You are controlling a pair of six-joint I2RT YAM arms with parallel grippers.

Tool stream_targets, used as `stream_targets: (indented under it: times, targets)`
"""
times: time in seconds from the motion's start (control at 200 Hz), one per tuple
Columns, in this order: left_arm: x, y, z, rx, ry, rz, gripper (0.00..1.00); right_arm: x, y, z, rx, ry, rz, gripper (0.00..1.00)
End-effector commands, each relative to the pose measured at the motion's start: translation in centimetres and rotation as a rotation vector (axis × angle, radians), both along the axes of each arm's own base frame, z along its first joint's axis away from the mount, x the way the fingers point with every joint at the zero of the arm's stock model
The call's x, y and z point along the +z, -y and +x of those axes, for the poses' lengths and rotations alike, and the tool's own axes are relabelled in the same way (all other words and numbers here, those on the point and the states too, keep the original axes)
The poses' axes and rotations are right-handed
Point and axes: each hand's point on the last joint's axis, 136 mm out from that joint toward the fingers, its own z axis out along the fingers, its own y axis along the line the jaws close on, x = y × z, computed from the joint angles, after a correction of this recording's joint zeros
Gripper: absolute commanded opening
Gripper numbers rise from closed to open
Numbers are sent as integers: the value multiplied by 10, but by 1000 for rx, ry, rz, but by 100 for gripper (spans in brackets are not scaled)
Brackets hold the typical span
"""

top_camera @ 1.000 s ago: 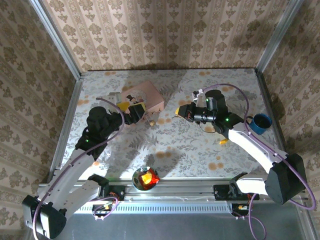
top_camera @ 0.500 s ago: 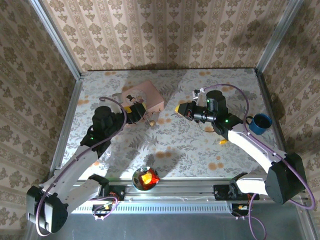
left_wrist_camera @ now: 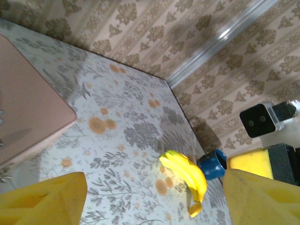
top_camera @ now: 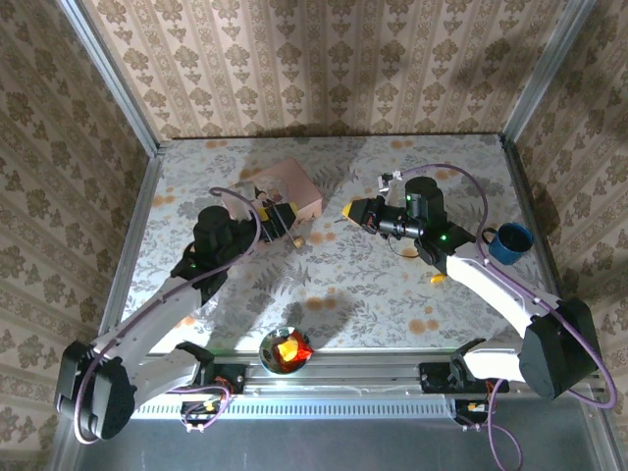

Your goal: Unlock the padlock with the key

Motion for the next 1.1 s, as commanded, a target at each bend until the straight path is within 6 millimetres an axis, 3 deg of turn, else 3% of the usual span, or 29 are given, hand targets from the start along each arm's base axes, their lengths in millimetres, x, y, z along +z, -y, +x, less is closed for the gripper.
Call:
stream_targets:
  times: [0.0, 0.335, 0.585, 1.095]
  targets:
    - [24, 21, -8, -98, 57, -54, 75, 1, 2, 6, -22, 23, 14, 0]
    - [18, 60, -22, -268, 46, -42, 71, 8, -1, 13, -36, 58, 35, 0]
    - [23, 81, -21, -363, 67, -104, 57, 14, -8, 18, -28, 72, 65, 0]
    - [22, 95, -19, -429, 64, -165, 32, 17, -12, 18, -20, 76, 73, 0]
